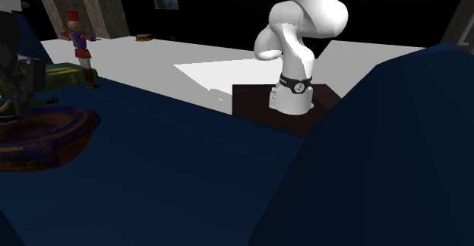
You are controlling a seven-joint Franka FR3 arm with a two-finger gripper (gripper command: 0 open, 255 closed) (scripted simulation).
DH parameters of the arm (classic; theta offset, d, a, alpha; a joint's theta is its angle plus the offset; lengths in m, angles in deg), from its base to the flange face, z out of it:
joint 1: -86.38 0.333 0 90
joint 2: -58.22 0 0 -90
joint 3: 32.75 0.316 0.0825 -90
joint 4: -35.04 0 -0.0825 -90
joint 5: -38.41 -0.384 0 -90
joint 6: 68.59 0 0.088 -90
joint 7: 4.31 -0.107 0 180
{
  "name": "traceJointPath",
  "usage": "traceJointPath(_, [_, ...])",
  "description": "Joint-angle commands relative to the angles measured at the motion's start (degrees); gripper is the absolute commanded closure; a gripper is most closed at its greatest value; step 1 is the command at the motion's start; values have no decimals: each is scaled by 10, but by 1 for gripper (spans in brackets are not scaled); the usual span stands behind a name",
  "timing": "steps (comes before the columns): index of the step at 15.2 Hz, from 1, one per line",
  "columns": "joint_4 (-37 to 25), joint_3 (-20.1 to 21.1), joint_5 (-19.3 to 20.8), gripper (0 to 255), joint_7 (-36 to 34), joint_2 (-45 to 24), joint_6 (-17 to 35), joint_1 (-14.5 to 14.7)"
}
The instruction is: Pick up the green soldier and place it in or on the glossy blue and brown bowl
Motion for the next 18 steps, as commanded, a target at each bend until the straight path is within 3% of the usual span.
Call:
traceJointPath(1, [0, 0, 0, 255, 0, 0, 0, 0])
traceJointPath(2, [0, 0, 0, 255, 0, 0, 0, 0])
traceJointPath(3, [0, 0, 0, 0, 0, 0, 0, 0])
traceJointPath(18, [4, -18, 24, 0, -11, 46, -39, 10])
